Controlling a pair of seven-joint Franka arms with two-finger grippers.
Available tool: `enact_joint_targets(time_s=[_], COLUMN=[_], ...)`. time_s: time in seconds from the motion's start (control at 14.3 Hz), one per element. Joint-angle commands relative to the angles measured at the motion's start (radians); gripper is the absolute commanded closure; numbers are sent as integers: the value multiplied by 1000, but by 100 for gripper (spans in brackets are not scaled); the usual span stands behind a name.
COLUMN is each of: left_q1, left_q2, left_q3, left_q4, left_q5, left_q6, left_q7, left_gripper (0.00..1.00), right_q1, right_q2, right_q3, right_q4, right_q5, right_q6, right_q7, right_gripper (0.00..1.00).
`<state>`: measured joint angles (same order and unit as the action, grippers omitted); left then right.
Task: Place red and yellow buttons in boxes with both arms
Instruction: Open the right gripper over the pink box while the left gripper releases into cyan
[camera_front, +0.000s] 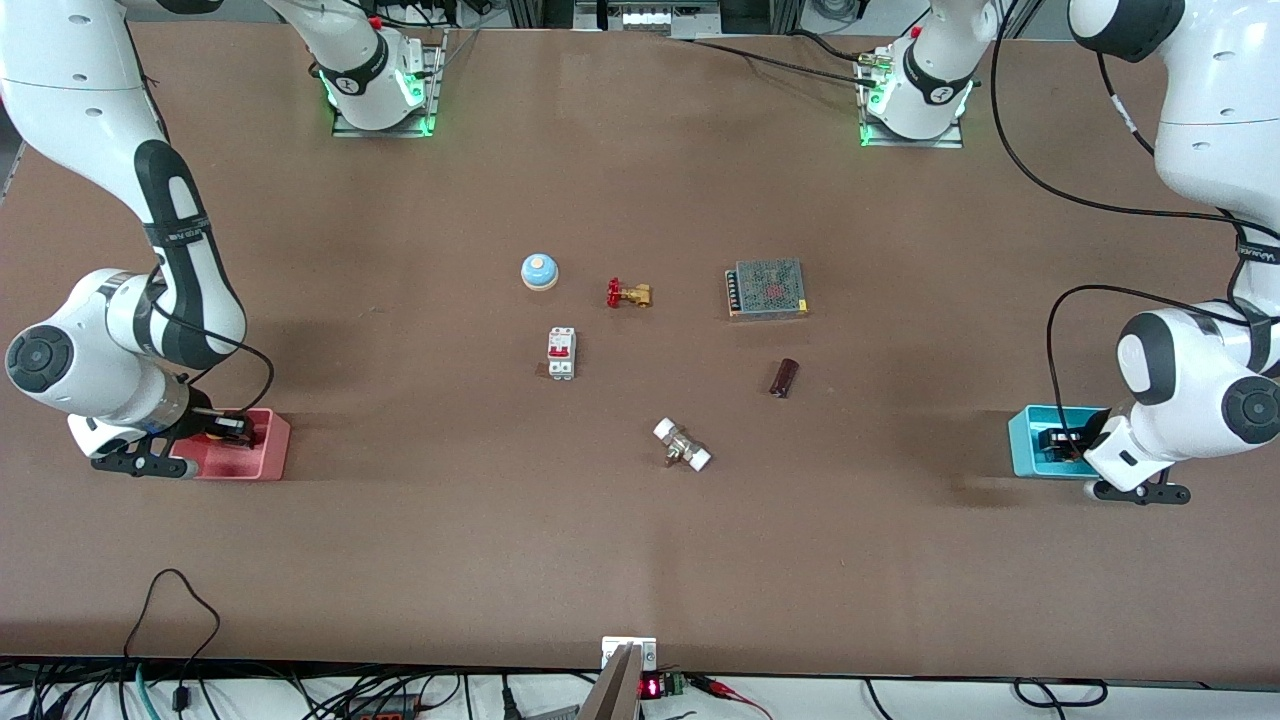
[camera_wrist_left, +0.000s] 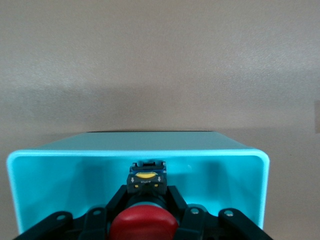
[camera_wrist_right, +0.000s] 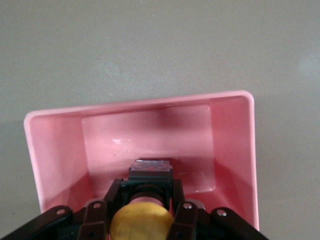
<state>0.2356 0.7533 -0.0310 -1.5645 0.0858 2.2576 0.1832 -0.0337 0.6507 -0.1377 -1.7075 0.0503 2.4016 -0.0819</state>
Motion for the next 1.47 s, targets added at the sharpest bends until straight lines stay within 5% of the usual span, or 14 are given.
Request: enact_joint_targets(time_s=[0.0,0.07,0.21,0.49,1.05,1.4], left_q1=[13,13,13,13,10,-18], left_q2=[-6,-8,-12,-29,-182,-224], left_q3=[-4,-4,-4,-4,-10,-65], left_q4=[-38,-38,-37,-32,-6,174], left_q5=[-14,-12,-12,-12,-12,-5], left_q6=[57,53,45,24,-271,-544], left_q7=[27,27,29,25,6,-5], left_gripper=[43,24,2,0,0,0], right_q1=[0,0,0,6,41,40], right_q2=[3,3,3,-52,-386,-594], right_q3=[0,0,0,12,18,67], right_q4=[12,11,11,2,11,2], right_q5=[14,14,14,17,10,-52], right_q6=[4,5,5,-33,-491,-703], right_q7=[-19,-19,-19,-19,-15,-16], right_gripper=[33,12,5,0,0,0])
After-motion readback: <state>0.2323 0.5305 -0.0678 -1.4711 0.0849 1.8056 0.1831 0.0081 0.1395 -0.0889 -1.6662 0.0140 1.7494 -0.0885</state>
